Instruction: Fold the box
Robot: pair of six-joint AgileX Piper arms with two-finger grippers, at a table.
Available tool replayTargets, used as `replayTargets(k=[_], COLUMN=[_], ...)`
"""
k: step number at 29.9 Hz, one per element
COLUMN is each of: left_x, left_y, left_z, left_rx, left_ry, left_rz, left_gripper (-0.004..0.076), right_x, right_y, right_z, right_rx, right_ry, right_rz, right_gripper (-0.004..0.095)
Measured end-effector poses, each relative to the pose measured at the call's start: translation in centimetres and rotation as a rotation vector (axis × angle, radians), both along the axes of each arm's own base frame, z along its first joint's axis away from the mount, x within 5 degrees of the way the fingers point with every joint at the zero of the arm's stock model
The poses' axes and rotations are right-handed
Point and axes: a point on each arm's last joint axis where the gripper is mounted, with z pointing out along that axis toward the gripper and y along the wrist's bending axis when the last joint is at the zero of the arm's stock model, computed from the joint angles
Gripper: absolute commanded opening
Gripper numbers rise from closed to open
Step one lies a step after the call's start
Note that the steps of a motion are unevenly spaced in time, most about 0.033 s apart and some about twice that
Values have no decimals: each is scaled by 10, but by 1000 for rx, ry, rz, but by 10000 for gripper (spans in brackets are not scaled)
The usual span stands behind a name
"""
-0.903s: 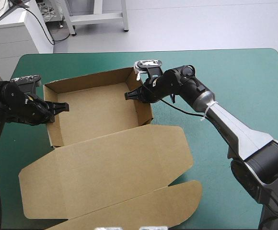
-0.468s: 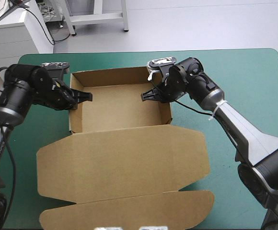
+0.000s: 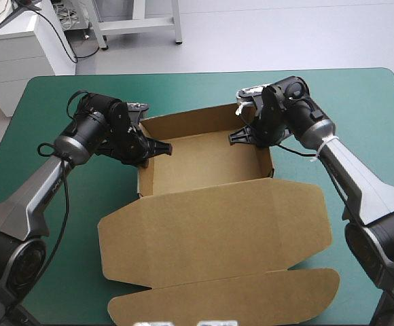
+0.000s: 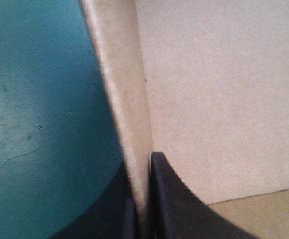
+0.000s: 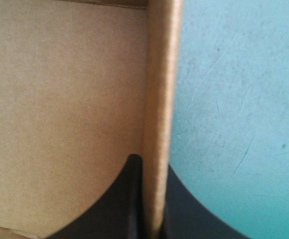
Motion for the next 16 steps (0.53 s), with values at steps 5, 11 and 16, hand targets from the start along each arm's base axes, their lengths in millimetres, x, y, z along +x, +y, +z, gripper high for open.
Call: replayTargets(k=[5, 11, 16], left_x=[6, 14, 17], left_y=[-9, -14, -17], left_z=[-17, -32, -40], left_rx=[-22, -28, -40], left_ry=[49, 82, 101], left_rz=[7, 12, -4], left_gripper=[-8, -8, -8], right_x=[-1, -3, -2], right_y=[-13, -15, -17], right_z=[-36, -51, -51], right_rx=[-5, -12, -16], right_ry=[104, 139, 130], right_rz=[-18, -22, -24], right_gripper=[-18, -19, -19])
